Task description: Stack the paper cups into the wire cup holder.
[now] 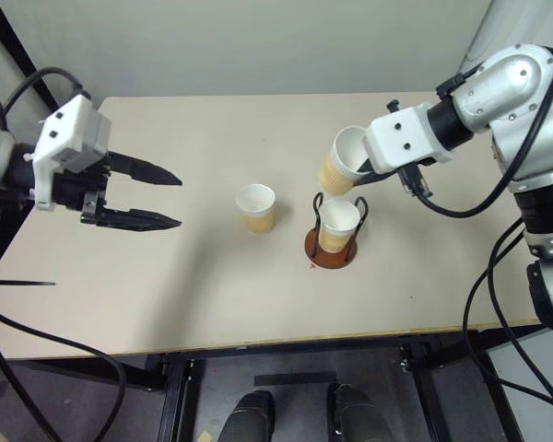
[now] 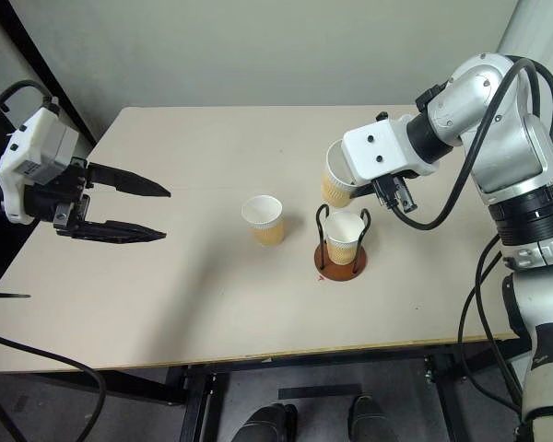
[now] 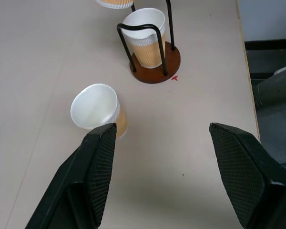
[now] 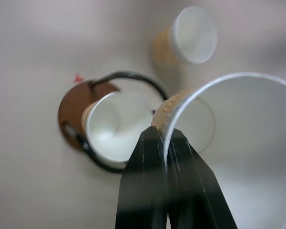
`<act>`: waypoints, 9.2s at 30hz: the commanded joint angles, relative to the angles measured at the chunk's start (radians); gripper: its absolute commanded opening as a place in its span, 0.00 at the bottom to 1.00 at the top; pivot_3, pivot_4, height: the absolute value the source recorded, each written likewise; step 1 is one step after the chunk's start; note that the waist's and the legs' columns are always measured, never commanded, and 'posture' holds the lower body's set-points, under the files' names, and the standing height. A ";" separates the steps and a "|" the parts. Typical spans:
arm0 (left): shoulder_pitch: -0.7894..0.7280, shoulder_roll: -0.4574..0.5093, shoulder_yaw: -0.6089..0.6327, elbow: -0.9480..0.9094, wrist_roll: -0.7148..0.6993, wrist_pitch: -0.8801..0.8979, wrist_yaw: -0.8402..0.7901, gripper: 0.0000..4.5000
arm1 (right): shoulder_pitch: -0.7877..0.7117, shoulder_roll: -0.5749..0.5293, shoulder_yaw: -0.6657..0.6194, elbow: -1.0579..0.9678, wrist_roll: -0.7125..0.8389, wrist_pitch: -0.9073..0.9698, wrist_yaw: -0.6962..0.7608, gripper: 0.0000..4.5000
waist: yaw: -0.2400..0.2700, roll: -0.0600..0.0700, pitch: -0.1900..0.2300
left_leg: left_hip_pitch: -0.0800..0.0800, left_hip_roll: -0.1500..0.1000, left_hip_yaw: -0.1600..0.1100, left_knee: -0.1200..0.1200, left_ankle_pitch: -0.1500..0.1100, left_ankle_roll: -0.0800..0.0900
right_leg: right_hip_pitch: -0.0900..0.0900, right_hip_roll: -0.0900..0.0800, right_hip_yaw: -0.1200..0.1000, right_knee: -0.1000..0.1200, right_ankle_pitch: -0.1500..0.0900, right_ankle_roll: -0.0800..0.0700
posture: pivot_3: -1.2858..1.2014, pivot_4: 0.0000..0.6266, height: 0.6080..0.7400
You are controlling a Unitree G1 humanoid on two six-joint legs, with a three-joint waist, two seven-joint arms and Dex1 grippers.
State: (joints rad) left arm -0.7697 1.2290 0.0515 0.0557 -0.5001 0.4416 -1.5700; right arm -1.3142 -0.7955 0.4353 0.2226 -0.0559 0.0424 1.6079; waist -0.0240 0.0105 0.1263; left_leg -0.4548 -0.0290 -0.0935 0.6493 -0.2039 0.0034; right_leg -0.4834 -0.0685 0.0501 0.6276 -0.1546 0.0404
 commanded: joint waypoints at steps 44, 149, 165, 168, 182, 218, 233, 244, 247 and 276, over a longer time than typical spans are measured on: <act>-0.047 -0.025 -0.004 0.019 0.034 -0.016 -0.003 0.74 | -0.150 0.037 0.042 0.061 0.173 0.059 0.007 0.66 | 0.000 0.000 0.000 | -0.001 0.007 -0.006 0.000 0.005 -0.002 | 0.003 0.000 -0.017 0.002 0.000 -0.002 | 0.52 0.24 1.00; -0.747 -0.698 -0.401 1.012 0.662 -0.785 -0.042 0.01 | 0.271 -0.325 -0.327 -0.300 0.541 0.801 -0.221 0.67 | 0.041 -0.001 0.001 | -0.019 -0.010 -0.007 0.026 0.011 0.013 | 0.006 -0.007 -0.020 -0.002 0.013 0.029 | 0.52 0.24 1.00; -0.915 -0.695 -0.575 0.859 0.216 -0.501 -0.044 0.01 | 0.422 -0.454 -0.414 -0.264 0.511 0.776 -0.197 0.67 | 0.051 0.001 0.003 | -0.028 -0.011 -0.008 0.033 0.008 0.018 | 0.003 -0.014 -0.019 -0.005 0.012 0.034 | 0.52 0.24 1.00; -0.945 -0.730 -0.608 0.887 0.199 -0.518 -0.044 0.01 | 0.473 -0.476 -0.464 -0.308 0.535 0.802 -0.214 0.67 | 0.053 0.001 0.003 | -0.029 -0.012 -0.007 0.034 0.008 0.018 | 0.004 -0.015 -0.019 -0.007 0.014 0.038 | 0.52 0.24 1.00; -0.988 -0.846 -0.706 0.992 0.168 -0.618 -0.044 0.01 | 0.613 -0.516 -0.730 -0.588 0.697 1.000 -0.375 0.67 | 0.055 0.002 0.003 | -0.033 -0.015 0.000 0.036 0.009 0.024 | 0.005 -0.018 -0.016 -0.018 0.022 0.051 | 0.52 0.24 1.00; -0.993 -1.012 -0.616 1.162 0.303 -0.736 -0.044 0.01 | 0.832 -0.514 -0.982 -0.785 0.946 1.127 -0.648 0.67 | 0.065 0.002 0.003 | -0.034 -0.031 0.013 0.052 -0.003 0.043 | 0.012 -0.024 0.006 -0.021 0.016 0.085 | 0.52 0.24 1.00; -0.967 -1.046 -0.535 1.180 0.394 -0.750 -0.044 0.01 | 0.855 -0.527 -0.986 -0.781 0.977 1.118 -0.672 0.67 | 0.065 0.002 0.003 | -0.034 -0.031 0.021 0.053 -0.005 0.043 | 0.011 -0.026 0.008 -0.024 0.021 0.093 | 0.52 0.24 1.00; -0.944 -1.069 -0.471 1.200 0.515 -0.786 -0.043 0.01 | 0.856 -0.530 -0.979 -0.781 0.996 1.116 -0.689 0.67 | 0.065 0.002 0.003 | -0.034 -0.032 0.021 0.054 -0.005 0.043 | 0.011 -0.027 0.008 -0.024 0.021 0.094 | 0.52 0.24 1.00; -0.936 -1.074 -0.463 1.205 0.552 -0.796 -0.027 0.09 | 0.857 -0.531 -0.980 -0.783 1.003 1.117 -0.694 0.67 | 0.065 0.002 0.003 | -0.034 -0.032 0.022 0.054 -0.005 0.043 | 0.011 -0.027 0.008 -0.024 0.022 0.094 | 0.52 0.24 1.00; -0.468 -0.552 0.038 0.656 0.342 -0.241 0.216 0.75 | 0.622 -0.429 -0.515 -0.149 0.613 0.698 -0.560 0.67 | 0.037 0.006 0.001 | -0.026 -0.028 0.024 0.055 -0.001 0.042 | 0.011 -0.023 0.006 -0.018 0.024 0.088 | 0.52 0.24 1.00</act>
State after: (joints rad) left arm -1.2436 0.6537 0.0439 0.8286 -0.1268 0.1513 -1.4135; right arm -0.6501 -1.2296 -0.0875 0.0035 0.6115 0.7857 1.0423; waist 0.0126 0.0163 0.1273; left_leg -0.4817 -0.0576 -0.0708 0.7045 -0.2037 0.0465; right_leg -0.4717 -0.0920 0.0563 0.6097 -0.1302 0.1273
